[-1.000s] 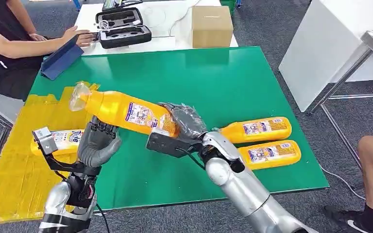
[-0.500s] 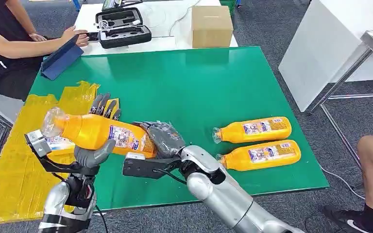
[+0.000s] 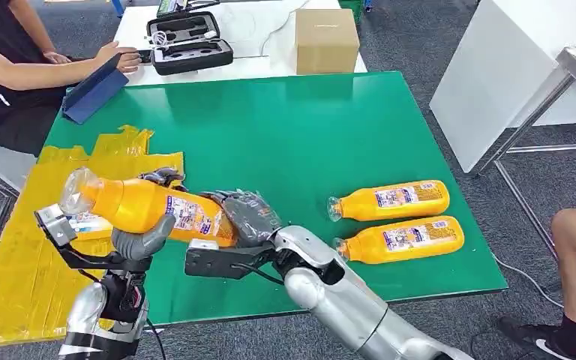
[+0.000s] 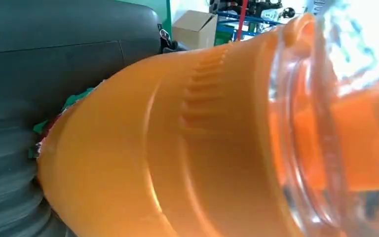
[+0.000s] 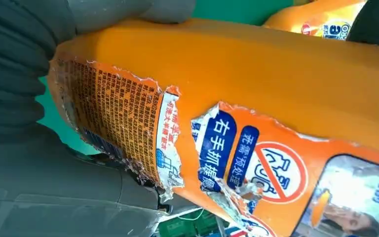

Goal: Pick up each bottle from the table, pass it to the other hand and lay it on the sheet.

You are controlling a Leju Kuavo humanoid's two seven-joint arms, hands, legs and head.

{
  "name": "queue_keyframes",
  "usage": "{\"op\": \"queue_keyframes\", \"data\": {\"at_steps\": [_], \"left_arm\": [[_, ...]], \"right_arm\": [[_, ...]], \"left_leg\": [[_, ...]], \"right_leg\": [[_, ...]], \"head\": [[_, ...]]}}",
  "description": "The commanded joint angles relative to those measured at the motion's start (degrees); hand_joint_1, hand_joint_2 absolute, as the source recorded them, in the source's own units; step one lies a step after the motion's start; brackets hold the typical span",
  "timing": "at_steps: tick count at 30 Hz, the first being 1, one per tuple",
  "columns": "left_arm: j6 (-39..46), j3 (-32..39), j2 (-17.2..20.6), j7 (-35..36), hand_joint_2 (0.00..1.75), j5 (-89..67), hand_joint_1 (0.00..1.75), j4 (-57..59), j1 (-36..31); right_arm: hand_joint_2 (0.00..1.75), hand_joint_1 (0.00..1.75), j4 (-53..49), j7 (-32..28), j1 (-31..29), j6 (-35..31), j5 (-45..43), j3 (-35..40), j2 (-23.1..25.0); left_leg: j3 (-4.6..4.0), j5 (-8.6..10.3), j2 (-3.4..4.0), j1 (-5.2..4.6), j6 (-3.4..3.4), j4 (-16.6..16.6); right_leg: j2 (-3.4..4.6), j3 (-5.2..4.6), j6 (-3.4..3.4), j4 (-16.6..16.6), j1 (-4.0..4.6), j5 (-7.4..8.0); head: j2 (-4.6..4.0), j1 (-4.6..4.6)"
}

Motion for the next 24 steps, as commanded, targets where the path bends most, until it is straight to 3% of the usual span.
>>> {"op": "queue_keyframes", "data": {"at_steps": [1,5,6,7,11,12,17,24], "left_arm": [[0.33,-0.52,-0.45,-0.48,1.75,-1.88,1.75,2.70,-4.35],[1.47,-0.63,-0.18,-1.69,1.75,-4.69,1.75,2.18,-4.43],[2.53,-0.71,0.11,-2.65,1.75,-7.45,1.75,1.79,-4.43],[3.88,-0.57,0.36,-3.51,1.75,-10.71,1.75,1.21,-4.38],[5.56,-0.08,0.88,-3.91,1.75,-15.14,1.75,0.35,-4.46],[8.42,-0.04,1.25,-4.73,1.75,-21.46,1.75,-0.14,-4.44],[11.92,5.00,3.12,-4.96,1.75,-37.82,1.75,-2.01,-2.83],[28.98,8.19,6.74,-0.17,1.75,-83.97,1.75,-2.69,0.70]], "right_arm": [[1.75,1.75,2.20,-0.48,0.35,0.74,0.51,4.98,-1.61],[1.75,1.75,1.54,-0.11,0.78,-0.36,0.83,3.93,-2.12],[1.75,1.08,0.92,0.45,1.04,-1.28,1.42,3.16,-2.54],[1.75,0.00,-0.07,0.81,1.57,-2.02,1.43,1.65,-2.94],[1.75,0.00,-1.86,0.81,1.93,-2.27,1.23,-0.72,-4.12],[0.00,0.00,-2.84,2.00,2.83,-3.22,1.84,-2.80,-4.06],[0.00,0.00,-12.70,1.98,7.95,-4.02,3.62,-12.37,-8.47],[0.00,0.00,-23.45,0.69,15.38,-2.63,4.75,-20.89,-11.90]], "left_leg": [[0.23,-0.07,-0.15,0.07,-0.04,-0.02],[0.26,-0.09,-0.15,0.07,-0.04,-0.01],[0.15,-0.03,-0.15,0.05,-0.03,-0.03],[0.29,-0.09,-0.17,0.08,-0.05,-0.02],[0.28,-0.10,-0.26,0.07,-0.04,0.03],[0.27,-0.12,-0.21,0.07,-0.04,0.05],[0.40,-0.20,-0.22,0.10,-0.07,0.09],[0.40,-0.22,-0.07,0.02,-0.05,0.02]], "right_leg": [[-0.22,0.31,-0.07,-0.06,0.08,-0.10],[-0.23,0.34,-0.08,-0.06,0.09,-0.11],[-0.21,0.21,-0.06,-0.05,0.06,-0.07],[-0.25,0.37,-0.09,-0.07,0.10,-0.12],[-0.31,0.39,-0.08,-0.03,0.09,-0.16],[-0.25,0.37,-0.08,-0.01,0.09,-0.15],[-0.33,0.52,-0.13,0.01,0.13,-0.23],[-0.12,0.48,-0.10,-0.02,0.06,-0.20]], "head": [[0.00,0.02],[0.00,0.00],[0.00,0.00],[0.00,0.00],[0.00,0.02],[0.00,0.02],[0.00,0.00],[0.00,0.00]]}}
